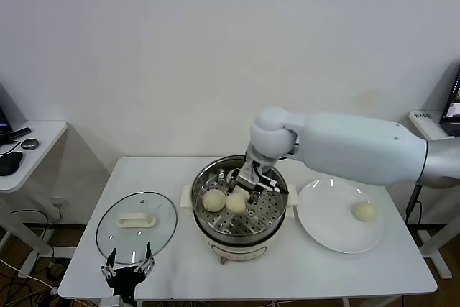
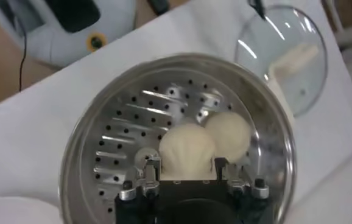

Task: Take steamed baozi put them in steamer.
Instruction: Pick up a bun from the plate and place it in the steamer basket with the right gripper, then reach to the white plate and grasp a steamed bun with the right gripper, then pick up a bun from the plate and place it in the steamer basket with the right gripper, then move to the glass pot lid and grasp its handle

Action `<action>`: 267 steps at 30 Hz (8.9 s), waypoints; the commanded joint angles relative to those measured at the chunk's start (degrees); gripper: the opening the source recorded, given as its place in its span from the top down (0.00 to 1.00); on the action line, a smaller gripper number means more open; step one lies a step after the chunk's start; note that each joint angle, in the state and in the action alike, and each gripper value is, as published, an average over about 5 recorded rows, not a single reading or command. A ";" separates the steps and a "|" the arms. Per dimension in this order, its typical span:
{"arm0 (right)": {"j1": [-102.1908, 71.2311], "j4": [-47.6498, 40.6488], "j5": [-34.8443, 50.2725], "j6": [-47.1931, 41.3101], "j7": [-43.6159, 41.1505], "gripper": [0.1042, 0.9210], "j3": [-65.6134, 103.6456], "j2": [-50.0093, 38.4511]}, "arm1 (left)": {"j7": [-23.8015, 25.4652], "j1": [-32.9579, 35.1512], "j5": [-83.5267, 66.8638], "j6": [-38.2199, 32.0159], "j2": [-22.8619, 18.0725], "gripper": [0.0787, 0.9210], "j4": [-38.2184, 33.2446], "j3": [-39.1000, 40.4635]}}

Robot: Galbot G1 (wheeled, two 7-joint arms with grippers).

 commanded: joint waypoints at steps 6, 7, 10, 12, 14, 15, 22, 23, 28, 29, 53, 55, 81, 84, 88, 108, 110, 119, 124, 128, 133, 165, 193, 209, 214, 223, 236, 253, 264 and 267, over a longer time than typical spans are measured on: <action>-2.60 -0.66 -8.55 22.24 4.09 0.47 -0.97 1.70 | -0.15 0.13 -0.07 -0.09 -0.02 0.12 -0.13 0.06; -2.60 -0.41 -8.96 22.45 4.03 0.47 -0.82 1.89 | -0.15 0.14 -0.09 -0.09 -0.02 0.12 -0.16 0.04; -2.78 0.40 -9.72 22.84 3.27 0.47 -0.91 2.03 | -0.16 0.08 -0.19 -0.09 -0.01 0.12 -0.20 -0.04; -2.92 0.69 -10.17 23.12 2.56 0.47 -1.33 1.85 | -0.14 0.02 -0.29 -0.08 0.00 0.12 -0.22 -0.10; -3.02 0.69 -11.05 23.60 2.04 0.47 -1.70 1.62 | -0.12 -0.09 -0.42 -0.07 0.01 0.12 -0.22 -0.19; -3.07 0.62 -11.56 23.82 1.91 0.47 -1.75 1.56 | -0.12 -0.15 -0.46 -0.06 0.01 0.12 -0.19 -0.23; -3.93 0.22 -14.46 24.39 1.93 0.47 -1.00 1.47 | -0.08 -0.45 -0.55 -0.06 0.01 0.12 0.14 -0.05; -3.99 0.18 -14.58 24.32 2.02 0.47 -0.90 1.52 | -0.06 -0.53 -0.55 -0.05 0.00 0.12 0.21 -0.04; -3.87 0.22 -14.14 23.05 2.42 0.46 -0.75 1.74 | 0.15 -0.75 -0.60 -0.01 0.00 0.12 0.29 -0.03; -3.73 0.32 -13.60 22.46 2.44 0.46 -0.73 1.69 | 0.18 -0.77 -0.60 -0.01 0.00 0.12 0.29 -0.04; 2.19 -4.66 21.19 -32.17 0.15 0.12 12.12 -25.41 | 1.60 -1.05 -0.51 0.56 0.59 0.12 -0.88 0.37; 1.42 -6.33 20.22 -34.31 -1.59 0.12 12.92 -27.68 | 1.74 -1.22 -0.54 0.63 0.80 0.12 -0.72 0.34; -31.15 -23.88 -6.96 -30.16 -10.01 0.12 35.32 -26.09 | 1.87 0.16 -0.43 0.91 0.61 0.12 -0.15 -0.97; -33.17 -26.15 -7.81 -28.32 -8.53 0.12 36.69 -23.86 | 1.86 0.19 -0.27 0.92 0.46 0.12 0.05 -1.10; -33.64 -31.63 -9.67 -24.22 -7.02 0.12 37.74 -20.34 | 1.83 -0.11 -0.07 0.92 0.22 0.12 0.55 -1.00; -35.26 -41.65 -16.06 -12.70 -5.41 0.12 40.59 -16.29 | 1.79 -0.26 -0.02 0.90 0.21 0.12 1.91 -0.94; -35.22 -41.87 -16.35 -12.53 -5.58 0.12 40.59 -16.17 | 1.79 -0.26 -0.02 0.90 0.21 0.12 1.94 -0.97; -35.03 -43.05 -18.28 -12.23 -6.63 0.12 40.28 -15.90 | 1.80 -0.38 -0.04 0.90 0.19 0.12 2.04 -1.22; -35.27 -42.97 -18.74 -12.28 -6.82 0.12 40.24 -15.85 | 1.76 -0.39 -0.03 0.88 0.17 0.12 2.18 -1.13; -35.49 -43.27 -19.06 -12.26 -6.26 0.12 40.22 -15.51 | 1.74 -0.38 -0.02 0.88 0.17 0.12 2.21 -1.07; -35.90 -43.39 -19.56 -12.28 -6.41 0.12 40.24 -15.24 | 1.74 -0.35 -0.03 0.87 0.18 0.12 2.20 -1.12; -27.49 -38.49 -9.49 -15.52 -8.38 0.39 32.58 -17.81 | 1.52 -1.39 -0.05 0.70 0.11 0.12 2.77 -0.69; 0.17 -4.92 24.12 -33.74 -6.62 0.44 10.56 -13.50 | 1.83 -2.20 -1.97 1.06 1.41 0.12 -1.10 -0.11; -4.99 -5.87 19.04 -35.08 -1.33 0.44 7.83 -9.00 | 2.00 -3.10 -2.95 1.31 0.87 0.12 -1.16 -0.27; -7.85 -8.58 15.18 -34.56 0.73 0.44 7.81 -7.92 | 1.98 -3.18 -3.25 1.34 1.04 0.12 -0.81 -0.54; -10.61 -11.55 13.91 -34.91 2.94 0.44 9.20 -5.67 | 1.93 -3.26 -3.33 1.30 1.02 0.12 -0.26 -0.56; -11.54 -12.36 13.08 -35.09 3.02 0.43 9.64 -4.92 | 2.00 -3.54 -3.35 1.34 1.05 0.12 0.08 -0.41; -10.54 -9.54 21.40 -32.29 5.13 0.12 24.36 -14.00 | 1.70 -2.14 -1.78 1.18 0.12 0.12 -0.77 0.26; -41.32 -4.62 43.12 -24.43 52.75 0.12 65.20 -15.34 | -1.16 -0.63 -0.33 -3.77 0.15 0.12 -0.13 -0.39; -53.68 -0.68 41.61 -23.96 59.21 0.12 77.89 -11.78 | 0.40 0.52 2.12 -7.02 0.20 0.12 -1.32 -0.63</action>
